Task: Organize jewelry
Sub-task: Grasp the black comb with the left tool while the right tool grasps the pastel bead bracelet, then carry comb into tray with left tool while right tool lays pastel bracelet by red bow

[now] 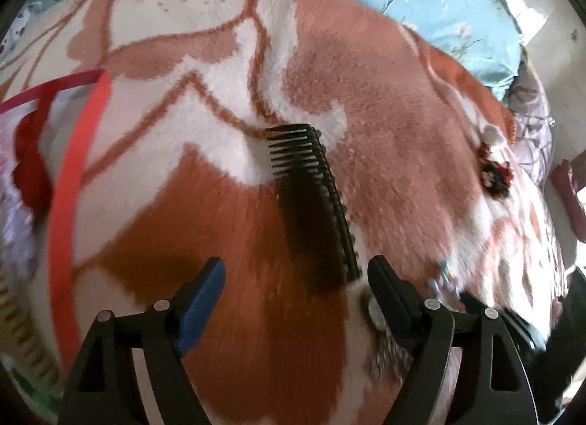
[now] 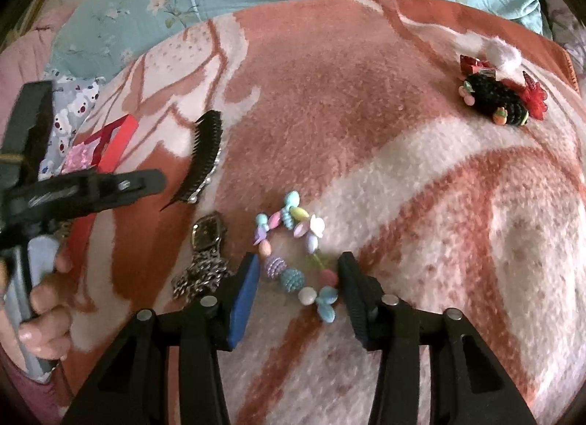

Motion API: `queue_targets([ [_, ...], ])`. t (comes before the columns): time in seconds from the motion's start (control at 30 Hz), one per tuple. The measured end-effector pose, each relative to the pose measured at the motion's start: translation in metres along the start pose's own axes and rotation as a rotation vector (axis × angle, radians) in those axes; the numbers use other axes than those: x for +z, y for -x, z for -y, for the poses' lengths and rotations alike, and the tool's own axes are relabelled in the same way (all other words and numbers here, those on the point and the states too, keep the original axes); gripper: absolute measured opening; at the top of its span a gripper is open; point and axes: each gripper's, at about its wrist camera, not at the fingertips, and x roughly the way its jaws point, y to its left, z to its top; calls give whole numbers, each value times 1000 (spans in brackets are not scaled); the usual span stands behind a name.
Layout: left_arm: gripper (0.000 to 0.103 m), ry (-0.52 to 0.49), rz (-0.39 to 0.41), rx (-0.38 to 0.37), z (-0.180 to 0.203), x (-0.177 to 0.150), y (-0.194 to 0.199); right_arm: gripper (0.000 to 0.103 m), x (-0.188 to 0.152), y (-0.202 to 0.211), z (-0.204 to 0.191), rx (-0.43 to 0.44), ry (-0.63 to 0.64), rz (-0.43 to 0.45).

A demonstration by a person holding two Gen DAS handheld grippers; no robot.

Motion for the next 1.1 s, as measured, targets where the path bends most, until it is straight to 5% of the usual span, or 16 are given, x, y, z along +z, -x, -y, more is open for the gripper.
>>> queue_targets([
  [0.2,79,-11,-21,29,4,25,-41,12,5,-1,9,-6,-22,13],
  [0.27,77,-45,-17,52,10,29,-52,12,6,1,12,1,-35,20],
  [0.37,51,-113,5,94,22,27,-58,12,6,6,14,22,-47,32],
  [0.47,49,-124,22,83,22,24,-53,12,8,15,16,65,-70,51],
  [1.1,49,-82,165,33,-21,-48,86,12,32,38,-37,186,-22,120],
])
